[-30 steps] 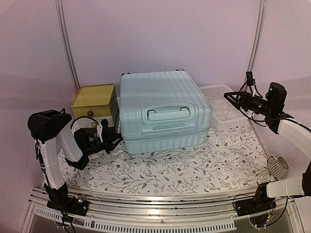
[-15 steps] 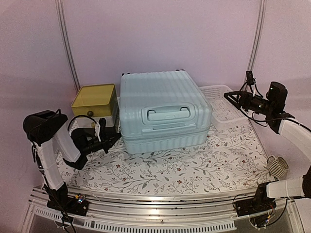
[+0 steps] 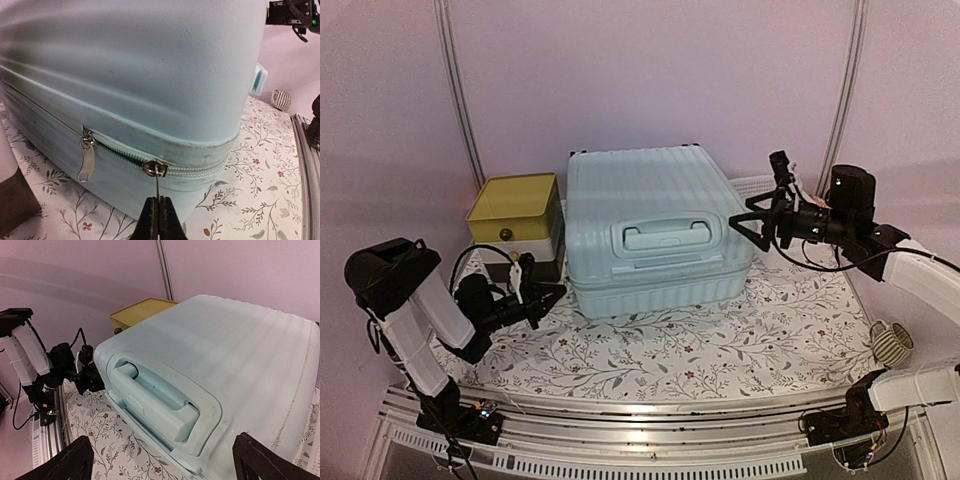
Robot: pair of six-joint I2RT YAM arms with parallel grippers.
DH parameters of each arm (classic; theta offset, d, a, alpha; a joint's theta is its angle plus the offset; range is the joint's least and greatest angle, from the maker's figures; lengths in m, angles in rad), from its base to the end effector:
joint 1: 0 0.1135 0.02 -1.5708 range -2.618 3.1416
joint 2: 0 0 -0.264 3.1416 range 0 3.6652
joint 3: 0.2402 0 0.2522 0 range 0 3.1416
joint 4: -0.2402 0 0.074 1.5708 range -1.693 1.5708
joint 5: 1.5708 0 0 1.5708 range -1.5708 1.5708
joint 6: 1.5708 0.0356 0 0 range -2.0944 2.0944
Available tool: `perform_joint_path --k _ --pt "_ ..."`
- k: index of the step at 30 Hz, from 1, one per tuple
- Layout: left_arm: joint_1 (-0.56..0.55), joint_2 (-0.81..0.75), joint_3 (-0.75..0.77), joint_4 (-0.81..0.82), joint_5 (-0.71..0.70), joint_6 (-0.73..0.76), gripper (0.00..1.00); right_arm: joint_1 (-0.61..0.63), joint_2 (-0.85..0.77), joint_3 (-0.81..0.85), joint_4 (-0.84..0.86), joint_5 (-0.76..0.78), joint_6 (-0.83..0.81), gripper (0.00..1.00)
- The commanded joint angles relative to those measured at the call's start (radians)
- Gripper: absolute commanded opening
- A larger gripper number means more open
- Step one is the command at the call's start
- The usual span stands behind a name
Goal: Open, take out, and arrange the luggage
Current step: Unzip the zipper of the luggage.
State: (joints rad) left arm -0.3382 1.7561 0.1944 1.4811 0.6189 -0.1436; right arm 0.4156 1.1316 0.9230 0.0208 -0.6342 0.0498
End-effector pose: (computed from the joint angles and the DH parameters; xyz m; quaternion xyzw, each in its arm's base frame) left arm 0.2134 -0.0970 0.1203 0.2735 0.6767 -0.3715 0.5738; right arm 0.2300 0.1245 0.3412 -0.3286 0.6835 0.3734 0.5342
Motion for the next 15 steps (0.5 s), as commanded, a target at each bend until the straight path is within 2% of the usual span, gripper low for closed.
perform_joint_path --k 1,8,15 --pt "-0.079 -0.149 -0.01 -0.01 0.005 0.1 0.0 0.097 0.04 0.025 -0.054 0.176 -0.104 0.99" --pt "-0.164 -0.301 0.035 -0.362 -0.101 0.239 0.0 0.183 0.08 0.022 -0.012 0.224 -0.119 0.99" --pt "-0.189 -0.374 0.04 -0.463 -0.132 0.26 0.0 0.267 0.124 0.021 0.026 0.286 -0.116 0.99"
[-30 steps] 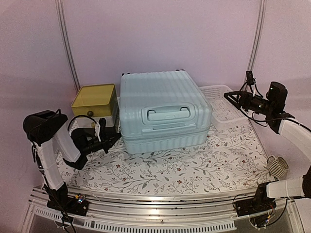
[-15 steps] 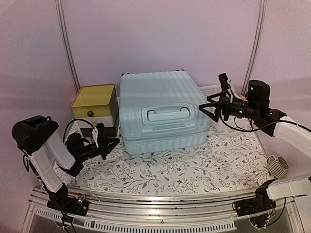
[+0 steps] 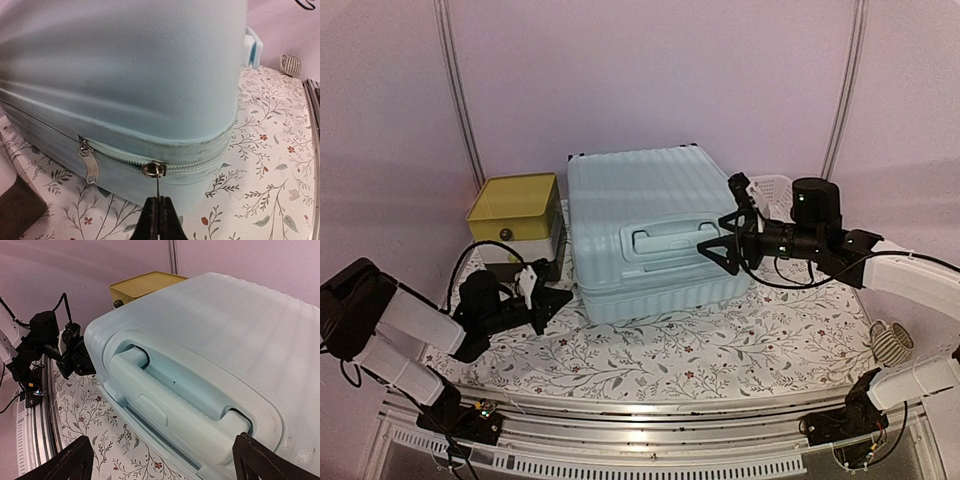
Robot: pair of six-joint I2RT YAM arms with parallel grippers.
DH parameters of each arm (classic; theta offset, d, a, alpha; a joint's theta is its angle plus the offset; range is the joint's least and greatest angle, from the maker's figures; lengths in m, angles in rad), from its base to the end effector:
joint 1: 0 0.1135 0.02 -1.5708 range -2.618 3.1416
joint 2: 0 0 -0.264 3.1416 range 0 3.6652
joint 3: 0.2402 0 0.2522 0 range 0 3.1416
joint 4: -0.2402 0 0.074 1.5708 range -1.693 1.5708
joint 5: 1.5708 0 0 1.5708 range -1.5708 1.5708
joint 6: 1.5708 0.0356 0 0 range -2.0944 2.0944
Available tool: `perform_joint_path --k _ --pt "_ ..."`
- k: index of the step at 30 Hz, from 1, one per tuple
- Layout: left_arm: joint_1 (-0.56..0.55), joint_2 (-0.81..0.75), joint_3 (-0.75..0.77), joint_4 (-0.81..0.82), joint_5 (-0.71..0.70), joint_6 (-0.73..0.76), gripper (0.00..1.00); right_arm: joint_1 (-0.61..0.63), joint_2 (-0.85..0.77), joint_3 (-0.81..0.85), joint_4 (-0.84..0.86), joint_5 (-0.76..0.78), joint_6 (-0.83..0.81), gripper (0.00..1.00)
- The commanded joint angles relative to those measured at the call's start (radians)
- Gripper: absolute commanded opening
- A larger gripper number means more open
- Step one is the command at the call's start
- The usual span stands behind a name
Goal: Open, take out, and arrange the luggage
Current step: Unzip the zipper of the luggage.
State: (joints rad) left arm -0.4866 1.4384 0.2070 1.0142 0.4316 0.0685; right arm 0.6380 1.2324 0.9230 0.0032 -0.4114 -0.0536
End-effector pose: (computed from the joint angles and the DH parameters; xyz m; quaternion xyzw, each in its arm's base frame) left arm 0.1938 -0.1194 0.1413 0.3376 0.6956 -0.2903 0.5638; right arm 0.2210 0.1815 0.3129 -0.3812 0.7020 0.3244 0.5066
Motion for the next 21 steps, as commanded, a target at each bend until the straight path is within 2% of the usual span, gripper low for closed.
perform_joint_path --k 1,15,21 --pt "-0.043 -0.066 0.026 -0.007 0.053 0.049 0.0 0.056 0.028 0.019 0.05 0.073 -0.01 0.99" --pt "-0.104 -0.194 -0.036 -0.098 0.041 0.037 0.0 0.103 0.199 0.03 0.143 0.211 0.098 0.99" --pt "-0.152 -0.208 -0.049 -0.083 0.131 0.055 0.0 0.103 0.271 0.06 0.164 0.228 0.125 0.99"
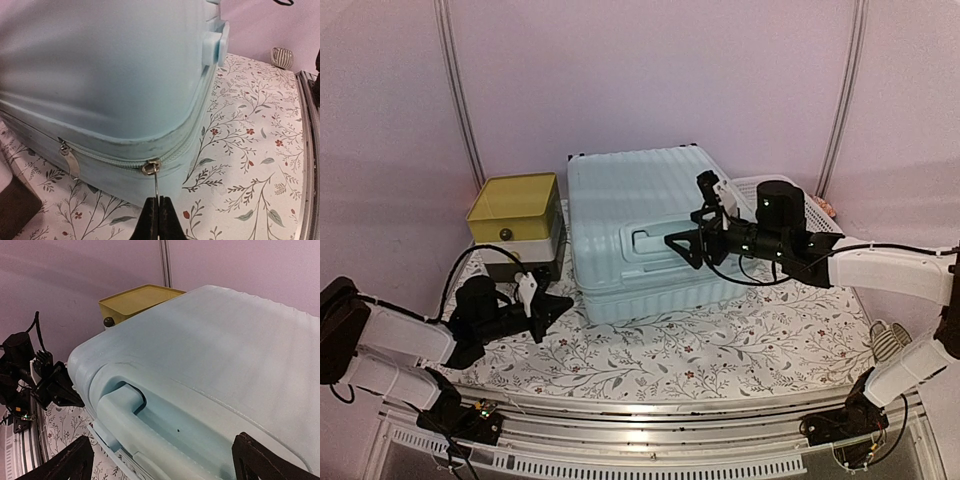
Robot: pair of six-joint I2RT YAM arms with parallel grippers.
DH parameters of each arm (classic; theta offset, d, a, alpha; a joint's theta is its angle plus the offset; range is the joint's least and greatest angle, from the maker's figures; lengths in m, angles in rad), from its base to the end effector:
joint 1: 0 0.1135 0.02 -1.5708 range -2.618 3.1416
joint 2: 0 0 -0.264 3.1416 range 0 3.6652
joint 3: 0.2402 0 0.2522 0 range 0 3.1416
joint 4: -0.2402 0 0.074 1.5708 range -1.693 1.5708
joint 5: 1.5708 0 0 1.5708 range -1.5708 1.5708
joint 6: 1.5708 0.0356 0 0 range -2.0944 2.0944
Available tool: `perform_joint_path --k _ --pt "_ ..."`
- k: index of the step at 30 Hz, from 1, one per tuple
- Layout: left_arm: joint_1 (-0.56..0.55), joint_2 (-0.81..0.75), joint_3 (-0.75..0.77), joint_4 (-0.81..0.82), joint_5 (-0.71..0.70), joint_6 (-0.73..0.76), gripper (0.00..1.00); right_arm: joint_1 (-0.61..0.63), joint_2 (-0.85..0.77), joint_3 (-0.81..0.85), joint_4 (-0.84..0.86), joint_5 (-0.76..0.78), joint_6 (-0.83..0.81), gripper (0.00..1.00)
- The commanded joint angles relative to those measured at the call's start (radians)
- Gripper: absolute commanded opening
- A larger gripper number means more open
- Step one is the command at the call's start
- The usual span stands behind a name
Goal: Open, take out, and arrange the luggage
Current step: Unzip the zipper of the luggage.
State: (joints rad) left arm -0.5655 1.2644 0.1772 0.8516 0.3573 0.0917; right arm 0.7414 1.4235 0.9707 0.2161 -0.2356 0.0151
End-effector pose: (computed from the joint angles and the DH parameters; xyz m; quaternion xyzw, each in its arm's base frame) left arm 0.1721 -0.1240 0.1512 0.3535 0.6960 -0.2786 0.5595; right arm 0.2403 0.2313 0.2960 -0.3451 0.7035 0.3127 0.5369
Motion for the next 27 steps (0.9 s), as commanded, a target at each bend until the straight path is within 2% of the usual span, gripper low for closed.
perform_joint_path --k 1,14,22,27 --pt "-0.08 -0.036 -0.023 0.085 0.219 0.031 0.0 0.0 0.092 0.018 -0.048 0.05 0.063 0.99" --pt "-0.167 -0.157 -0.096 0.121 0.284 0.036 0.0 0.005 0.136 0.032 -0.039 0.028 0.099 0.99" --pt "-0.274 -0.109 -0.062 0.102 0.189 0.054 0.0 0.065 0.192 0.075 -0.036 0.053 0.088 0.99" --pt "-0.374 -0.063 -0.044 0.103 0.061 0.033 0.0 0.092 0.218 0.1 -0.032 0.051 0.083 0.99"
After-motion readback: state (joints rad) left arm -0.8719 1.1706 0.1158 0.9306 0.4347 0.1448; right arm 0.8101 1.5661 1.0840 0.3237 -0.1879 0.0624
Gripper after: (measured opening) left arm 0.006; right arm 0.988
